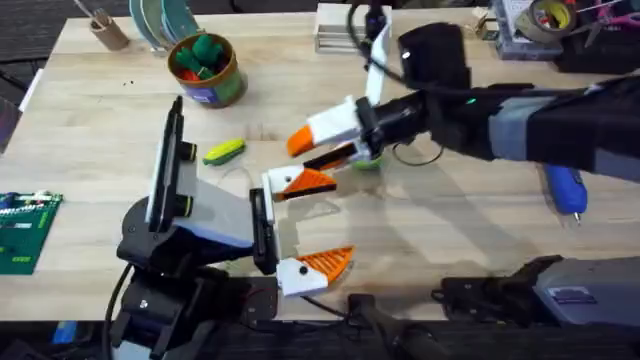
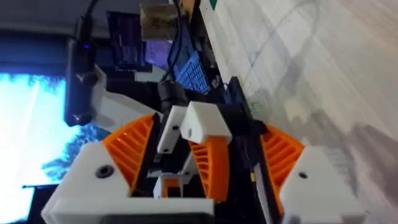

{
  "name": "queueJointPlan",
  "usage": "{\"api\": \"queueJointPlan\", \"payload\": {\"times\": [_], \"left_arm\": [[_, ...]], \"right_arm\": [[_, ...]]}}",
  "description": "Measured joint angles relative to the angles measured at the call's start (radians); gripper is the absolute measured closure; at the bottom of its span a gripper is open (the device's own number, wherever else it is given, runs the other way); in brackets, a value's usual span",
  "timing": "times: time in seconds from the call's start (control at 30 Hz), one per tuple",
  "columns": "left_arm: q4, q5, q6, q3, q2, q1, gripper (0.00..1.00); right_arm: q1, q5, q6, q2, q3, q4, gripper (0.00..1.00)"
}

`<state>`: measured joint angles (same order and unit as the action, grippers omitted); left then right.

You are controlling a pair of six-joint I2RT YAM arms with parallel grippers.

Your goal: Pick up the gripper from the table and insert it into the empty holder that is missing its gripper. Then pick up a screw, insert it into the mounting hole, and use the screwdriver to tighten it. Finally, clean up the table by picking up the vegetable and placing it into the bucket.

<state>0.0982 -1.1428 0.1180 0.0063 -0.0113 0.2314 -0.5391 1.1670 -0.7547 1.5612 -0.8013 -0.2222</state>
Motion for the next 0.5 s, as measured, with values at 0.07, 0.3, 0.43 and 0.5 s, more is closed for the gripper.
{"api": "queueJointPlan", "payload": {"times": [0.07,0.3,0.43,0.5], "left_arm": [[0.0,-0.012,-0.003,0.0,0.0,0.0,0.007],[0.0,-0.025,-0.006,0.0,0.0,0.0,0.007],[0.0,-0.025,-0.006,0.0,0.0,0.0,0.008],[0.0,-0.025,-0.006,0.0,0.0,0.0,0.008]], "right_arm": [[0.044,0.027,0.0,0.0,0.0,0.001,0.067],[0.2,-0.083,0.031,0.0,0.0,-0.013,0.016],[0.231,-0.228,0.102,0.0,0.0,-0.027,0.012],[0.23,-0.304,0.152,-0.002,0.0,-0.026,0.01]]}}
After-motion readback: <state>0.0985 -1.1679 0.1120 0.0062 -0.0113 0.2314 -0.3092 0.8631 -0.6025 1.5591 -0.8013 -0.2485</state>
